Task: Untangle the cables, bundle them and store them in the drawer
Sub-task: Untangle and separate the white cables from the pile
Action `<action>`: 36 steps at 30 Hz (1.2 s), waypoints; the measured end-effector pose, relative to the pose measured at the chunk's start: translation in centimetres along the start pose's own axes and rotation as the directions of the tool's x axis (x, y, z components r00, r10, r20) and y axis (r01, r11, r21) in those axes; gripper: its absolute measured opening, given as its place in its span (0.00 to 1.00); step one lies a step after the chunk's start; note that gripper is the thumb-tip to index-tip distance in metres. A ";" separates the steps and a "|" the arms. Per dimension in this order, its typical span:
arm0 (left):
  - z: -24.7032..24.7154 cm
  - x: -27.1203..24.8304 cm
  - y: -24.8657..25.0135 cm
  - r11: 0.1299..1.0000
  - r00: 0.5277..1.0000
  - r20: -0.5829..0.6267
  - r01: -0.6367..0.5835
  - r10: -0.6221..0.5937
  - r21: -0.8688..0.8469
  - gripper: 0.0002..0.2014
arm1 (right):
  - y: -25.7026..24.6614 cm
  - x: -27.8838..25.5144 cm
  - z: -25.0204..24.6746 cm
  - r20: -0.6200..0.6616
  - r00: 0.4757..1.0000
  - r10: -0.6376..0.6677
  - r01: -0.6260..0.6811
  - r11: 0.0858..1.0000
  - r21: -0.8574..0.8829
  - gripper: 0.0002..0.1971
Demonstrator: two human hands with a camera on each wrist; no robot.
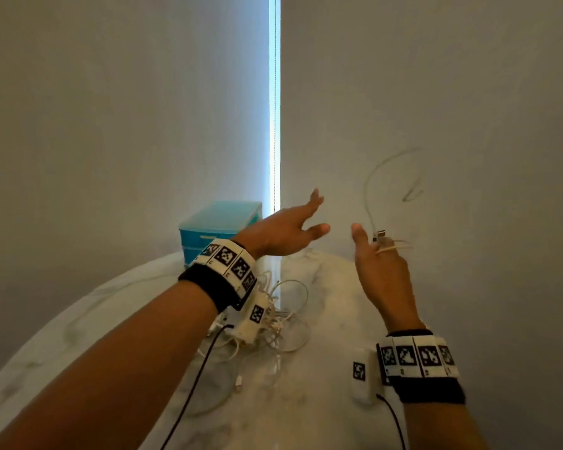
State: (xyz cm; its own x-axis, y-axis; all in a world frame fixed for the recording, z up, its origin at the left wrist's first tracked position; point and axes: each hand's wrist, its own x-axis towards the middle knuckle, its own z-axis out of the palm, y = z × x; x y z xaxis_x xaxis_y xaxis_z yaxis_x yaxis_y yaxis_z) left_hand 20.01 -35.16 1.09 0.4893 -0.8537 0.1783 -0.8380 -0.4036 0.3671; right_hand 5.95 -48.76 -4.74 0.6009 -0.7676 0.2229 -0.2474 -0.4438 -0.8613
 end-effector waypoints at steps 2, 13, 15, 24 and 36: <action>0.1 -0.4 -0.2 0.997 0.998 -0.021 0.049 -0.051 -0.057 0.34 | -0.7 0.7 -2.0 0.152 0.988 -0.029 0.067 0.966 -0.251 0.42; -0.6 -4.2 3.2 0.999 0.987 -0.156 -0.020 0.025 0.034 0.23 | -4.3 -1.7 0.6 0.586 0.808 -0.060 0.479 0.646 -0.595 0.34; -0.5 -5.0 2.4 0.997 0.987 -0.148 -0.054 0.063 0.059 0.18 | -4.1 -2.1 1.2 0.626 0.775 -0.083 0.507 0.672 -0.540 0.36; -0.5 -7.6 -3.1 0.956 0.849 -0.452 0.188 -0.273 -0.223 0.21 | -2.1 -1.3 0.3 0.629 0.759 -0.167 0.097 0.985 0.144 0.22; 3.1 -8.6 -4.4 0.874 0.828 -0.357 0.290 -0.433 -0.389 0.20 | -3.5 -2.3 3.0 0.319 0.913 -0.254 -0.060 0.691 0.720 0.17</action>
State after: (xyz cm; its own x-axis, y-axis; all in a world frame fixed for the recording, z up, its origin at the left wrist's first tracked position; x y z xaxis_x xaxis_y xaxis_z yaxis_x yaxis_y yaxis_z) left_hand 18.78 -27.08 -4.85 0.8542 -0.4144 0.3139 -0.4968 -0.4723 0.7281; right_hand 7.69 -44.03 -3.55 0.8542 -0.4406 0.2761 0.3404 0.0726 -0.9375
